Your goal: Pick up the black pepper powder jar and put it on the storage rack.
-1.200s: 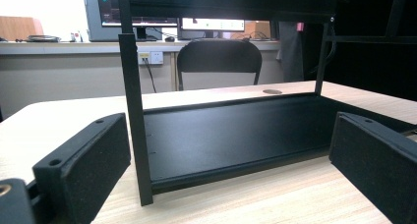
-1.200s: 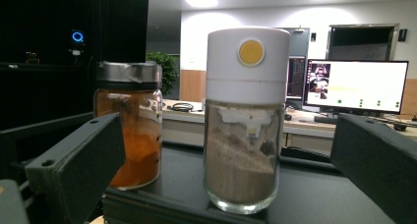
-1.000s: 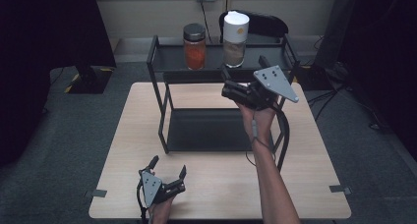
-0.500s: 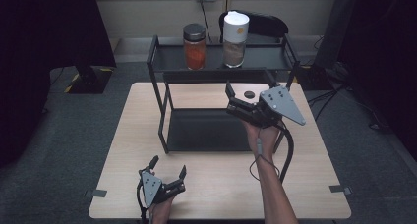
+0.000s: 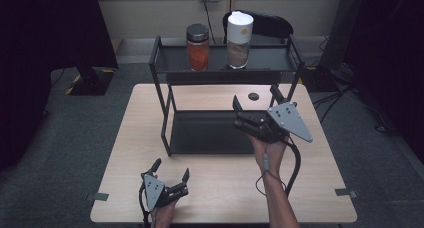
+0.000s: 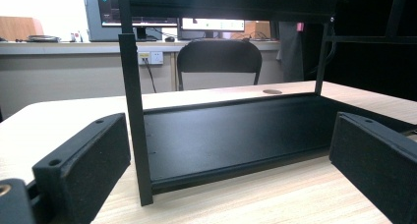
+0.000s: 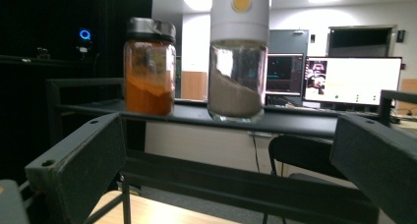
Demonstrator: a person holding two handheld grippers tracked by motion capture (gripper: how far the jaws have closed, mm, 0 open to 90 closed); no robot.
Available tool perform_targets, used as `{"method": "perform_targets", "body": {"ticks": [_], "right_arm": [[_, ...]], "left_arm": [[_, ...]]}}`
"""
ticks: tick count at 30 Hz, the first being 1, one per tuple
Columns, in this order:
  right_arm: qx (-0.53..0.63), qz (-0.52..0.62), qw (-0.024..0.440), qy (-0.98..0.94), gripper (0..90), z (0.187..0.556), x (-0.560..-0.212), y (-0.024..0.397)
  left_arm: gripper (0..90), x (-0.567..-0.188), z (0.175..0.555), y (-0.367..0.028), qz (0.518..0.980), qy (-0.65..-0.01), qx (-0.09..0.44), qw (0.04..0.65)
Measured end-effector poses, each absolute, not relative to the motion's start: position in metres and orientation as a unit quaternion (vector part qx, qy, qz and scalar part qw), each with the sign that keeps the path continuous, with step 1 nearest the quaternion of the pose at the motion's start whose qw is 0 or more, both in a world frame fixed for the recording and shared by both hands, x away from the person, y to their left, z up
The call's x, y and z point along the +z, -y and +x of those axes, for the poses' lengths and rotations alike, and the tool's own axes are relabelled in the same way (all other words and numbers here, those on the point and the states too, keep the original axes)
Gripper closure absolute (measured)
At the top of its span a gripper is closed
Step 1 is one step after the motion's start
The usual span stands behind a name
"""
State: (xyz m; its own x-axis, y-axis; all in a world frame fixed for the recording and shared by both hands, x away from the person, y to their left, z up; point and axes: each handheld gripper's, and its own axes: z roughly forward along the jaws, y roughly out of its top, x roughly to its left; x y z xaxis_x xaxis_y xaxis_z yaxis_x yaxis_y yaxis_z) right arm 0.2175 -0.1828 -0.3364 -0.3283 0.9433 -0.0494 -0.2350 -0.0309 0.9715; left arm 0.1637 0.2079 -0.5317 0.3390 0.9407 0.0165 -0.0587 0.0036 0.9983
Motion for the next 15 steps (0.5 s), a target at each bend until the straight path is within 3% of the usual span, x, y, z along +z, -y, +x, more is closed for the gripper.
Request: {"method": "perform_targets", "body": {"ticks": [15], "right_arm": [[0.621,0.354,0.462,-0.525,0.0,0.198,-0.36,0.189]], "left_arm": [[1.3,-0.532,0.164,-0.208,0.565,-0.39,0.422,0.591]]}}
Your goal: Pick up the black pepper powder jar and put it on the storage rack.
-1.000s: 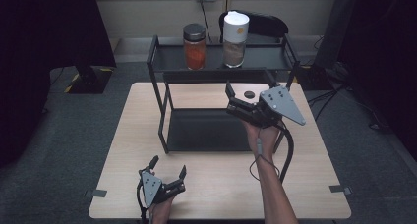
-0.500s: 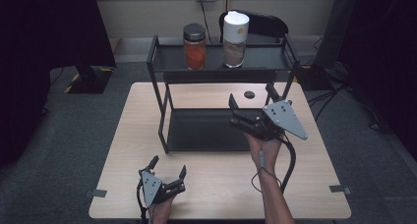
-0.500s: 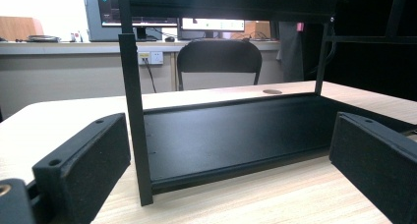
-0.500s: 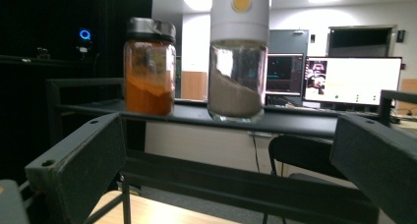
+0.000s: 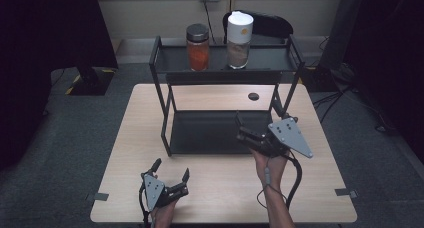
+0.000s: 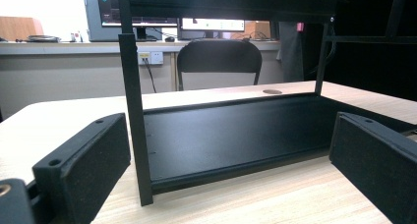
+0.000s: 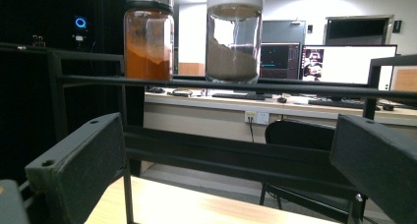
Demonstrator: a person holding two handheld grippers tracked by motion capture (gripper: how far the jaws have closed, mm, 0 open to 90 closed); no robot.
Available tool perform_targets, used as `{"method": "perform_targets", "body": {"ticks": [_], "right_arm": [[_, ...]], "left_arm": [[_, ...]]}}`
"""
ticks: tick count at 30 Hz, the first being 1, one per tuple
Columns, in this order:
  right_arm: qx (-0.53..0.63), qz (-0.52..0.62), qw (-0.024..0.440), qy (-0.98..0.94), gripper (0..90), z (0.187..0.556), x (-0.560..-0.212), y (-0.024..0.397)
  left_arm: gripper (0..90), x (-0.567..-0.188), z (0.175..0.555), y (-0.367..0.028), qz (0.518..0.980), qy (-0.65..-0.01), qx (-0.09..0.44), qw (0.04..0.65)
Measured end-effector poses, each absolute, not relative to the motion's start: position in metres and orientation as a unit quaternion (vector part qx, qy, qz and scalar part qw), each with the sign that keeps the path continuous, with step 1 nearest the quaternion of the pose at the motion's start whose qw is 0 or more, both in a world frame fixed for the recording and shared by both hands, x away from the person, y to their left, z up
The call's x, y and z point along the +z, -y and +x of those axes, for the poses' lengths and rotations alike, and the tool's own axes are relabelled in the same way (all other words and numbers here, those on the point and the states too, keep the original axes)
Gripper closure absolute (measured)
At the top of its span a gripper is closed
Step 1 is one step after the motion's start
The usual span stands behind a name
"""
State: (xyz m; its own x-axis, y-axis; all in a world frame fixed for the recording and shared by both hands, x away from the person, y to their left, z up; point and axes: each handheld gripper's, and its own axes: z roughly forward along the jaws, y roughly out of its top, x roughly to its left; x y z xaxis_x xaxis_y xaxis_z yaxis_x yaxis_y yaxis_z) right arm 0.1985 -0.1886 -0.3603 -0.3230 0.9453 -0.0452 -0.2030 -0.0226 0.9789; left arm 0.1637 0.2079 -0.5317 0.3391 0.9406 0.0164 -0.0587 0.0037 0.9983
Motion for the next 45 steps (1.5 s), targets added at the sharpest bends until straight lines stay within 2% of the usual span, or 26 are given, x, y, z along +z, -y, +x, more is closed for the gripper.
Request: {"method": "perform_targets", "body": {"ticks": [45], "right_arm": [[0.604,0.37,0.444,-0.548,0.0,0.158,-0.46,0.204]], "left_arm": [[1.3,-0.532,0.164,-0.208,0.565,-0.39,0.422,0.592]]}}
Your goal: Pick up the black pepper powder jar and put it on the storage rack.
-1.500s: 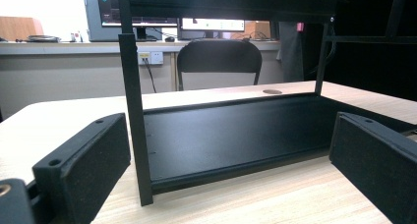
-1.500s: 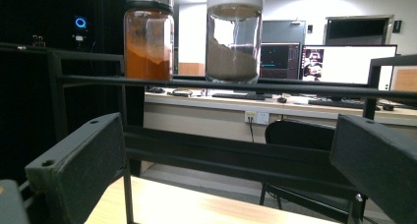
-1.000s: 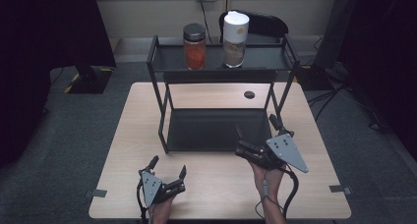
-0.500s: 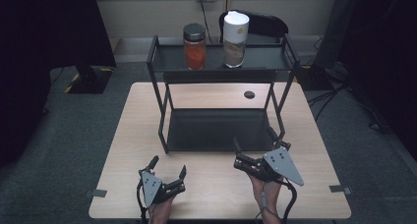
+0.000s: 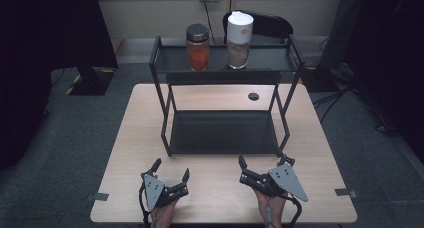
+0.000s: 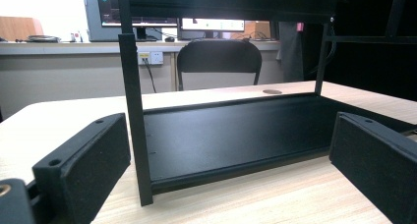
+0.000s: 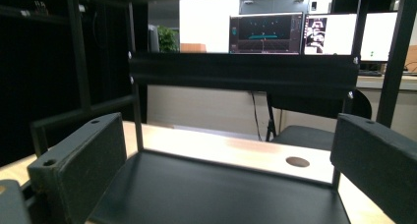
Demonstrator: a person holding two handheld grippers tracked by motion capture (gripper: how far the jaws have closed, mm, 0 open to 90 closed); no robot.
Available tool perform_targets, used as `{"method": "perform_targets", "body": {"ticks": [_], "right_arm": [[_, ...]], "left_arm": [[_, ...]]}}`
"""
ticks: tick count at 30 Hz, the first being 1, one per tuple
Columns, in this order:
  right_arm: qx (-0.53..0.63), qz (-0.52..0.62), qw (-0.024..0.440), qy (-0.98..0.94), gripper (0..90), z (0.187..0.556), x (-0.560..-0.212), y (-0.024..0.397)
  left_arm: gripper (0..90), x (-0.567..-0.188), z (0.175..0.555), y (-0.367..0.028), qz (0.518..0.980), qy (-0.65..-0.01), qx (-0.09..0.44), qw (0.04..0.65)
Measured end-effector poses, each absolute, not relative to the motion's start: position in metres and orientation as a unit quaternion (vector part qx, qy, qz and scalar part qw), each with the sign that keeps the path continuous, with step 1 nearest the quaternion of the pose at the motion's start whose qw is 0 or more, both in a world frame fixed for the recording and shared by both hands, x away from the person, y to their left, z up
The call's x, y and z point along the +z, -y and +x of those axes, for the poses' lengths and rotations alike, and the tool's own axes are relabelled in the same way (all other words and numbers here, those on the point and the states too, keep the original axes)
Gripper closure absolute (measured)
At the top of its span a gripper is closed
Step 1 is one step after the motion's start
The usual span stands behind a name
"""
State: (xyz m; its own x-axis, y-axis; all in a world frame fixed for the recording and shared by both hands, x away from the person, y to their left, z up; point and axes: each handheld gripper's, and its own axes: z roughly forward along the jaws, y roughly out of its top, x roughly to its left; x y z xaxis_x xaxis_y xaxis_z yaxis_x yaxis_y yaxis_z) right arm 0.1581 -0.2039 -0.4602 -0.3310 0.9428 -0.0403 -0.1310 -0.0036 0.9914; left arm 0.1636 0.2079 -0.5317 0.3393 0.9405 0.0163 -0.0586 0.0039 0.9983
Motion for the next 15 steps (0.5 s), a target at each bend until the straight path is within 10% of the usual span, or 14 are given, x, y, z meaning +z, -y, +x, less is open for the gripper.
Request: {"method": "perform_targets", "body": {"ticks": [15], "right_arm": [[0.6,0.39,0.434,-0.547,0.0,0.158,-0.489,0.209]], "left_arm": [[1.4,-0.532,0.164,-0.208,0.565,-0.39,0.422,0.592]]}}
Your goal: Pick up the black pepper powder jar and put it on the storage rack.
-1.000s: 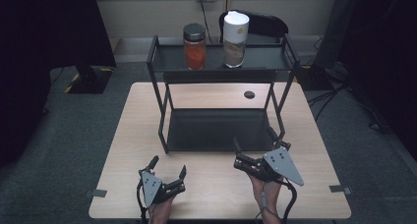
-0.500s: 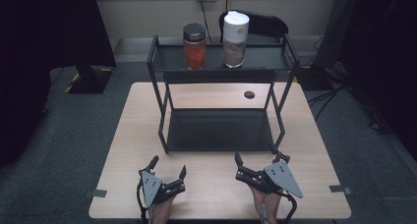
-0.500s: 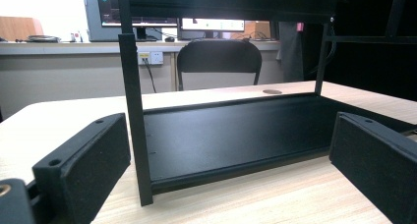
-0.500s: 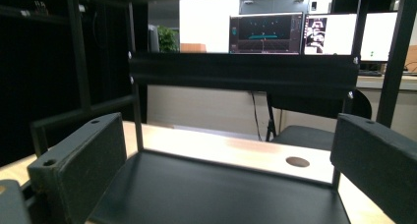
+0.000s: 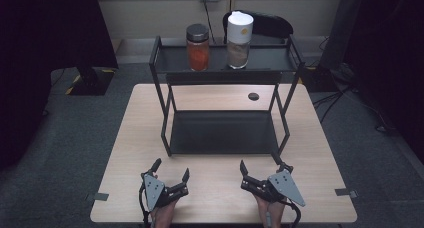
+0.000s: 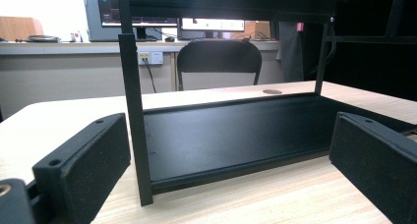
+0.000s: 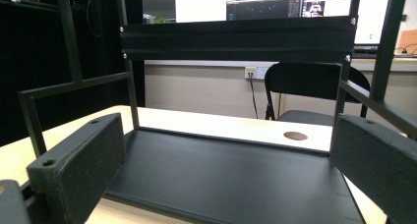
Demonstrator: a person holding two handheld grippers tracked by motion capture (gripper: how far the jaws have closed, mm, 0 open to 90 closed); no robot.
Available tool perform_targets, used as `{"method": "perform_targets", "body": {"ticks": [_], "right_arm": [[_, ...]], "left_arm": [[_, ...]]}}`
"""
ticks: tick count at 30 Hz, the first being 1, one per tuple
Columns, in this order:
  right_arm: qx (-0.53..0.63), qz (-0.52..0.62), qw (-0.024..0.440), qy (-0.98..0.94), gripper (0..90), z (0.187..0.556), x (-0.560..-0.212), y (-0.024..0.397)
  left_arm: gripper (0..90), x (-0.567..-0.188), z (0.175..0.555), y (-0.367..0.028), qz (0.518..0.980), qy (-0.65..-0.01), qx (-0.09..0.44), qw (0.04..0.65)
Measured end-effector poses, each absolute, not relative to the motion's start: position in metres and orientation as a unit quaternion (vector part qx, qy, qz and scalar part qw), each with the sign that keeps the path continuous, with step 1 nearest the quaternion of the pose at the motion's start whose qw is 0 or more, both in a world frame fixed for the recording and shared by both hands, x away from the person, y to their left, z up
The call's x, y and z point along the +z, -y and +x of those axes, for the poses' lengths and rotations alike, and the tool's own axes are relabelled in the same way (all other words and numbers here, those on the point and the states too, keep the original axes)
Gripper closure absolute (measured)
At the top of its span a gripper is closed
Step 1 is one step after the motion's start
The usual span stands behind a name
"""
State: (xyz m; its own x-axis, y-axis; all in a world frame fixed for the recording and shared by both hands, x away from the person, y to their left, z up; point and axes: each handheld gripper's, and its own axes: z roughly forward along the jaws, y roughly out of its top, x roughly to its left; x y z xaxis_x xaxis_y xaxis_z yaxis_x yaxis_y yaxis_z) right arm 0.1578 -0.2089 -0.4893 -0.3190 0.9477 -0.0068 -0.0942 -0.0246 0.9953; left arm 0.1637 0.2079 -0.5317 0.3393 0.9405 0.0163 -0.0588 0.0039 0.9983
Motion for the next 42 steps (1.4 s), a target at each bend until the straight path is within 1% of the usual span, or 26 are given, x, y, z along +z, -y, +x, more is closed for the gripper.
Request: {"method": "perform_targets", "body": {"ticks": [22,36,42], "right_arm": [[0.581,0.412,0.426,-0.557,0.0,0.156,-0.518,0.213],[0.578,0.416,0.43,-0.556,0.0,0.154,-0.529,0.211],[0.579,0.413,0.442,-0.547,0.0,0.151,-0.533,0.208]], "left_arm": [[1.4,-0.532,0.164,-0.208,0.565,-0.39,0.422,0.592],[1.4,-0.532,0.164,-0.208,0.565,-0.39,0.422,0.592],[1.3,-0.532,0.164,-0.208,0.565,-0.39,0.422,0.592]]}}
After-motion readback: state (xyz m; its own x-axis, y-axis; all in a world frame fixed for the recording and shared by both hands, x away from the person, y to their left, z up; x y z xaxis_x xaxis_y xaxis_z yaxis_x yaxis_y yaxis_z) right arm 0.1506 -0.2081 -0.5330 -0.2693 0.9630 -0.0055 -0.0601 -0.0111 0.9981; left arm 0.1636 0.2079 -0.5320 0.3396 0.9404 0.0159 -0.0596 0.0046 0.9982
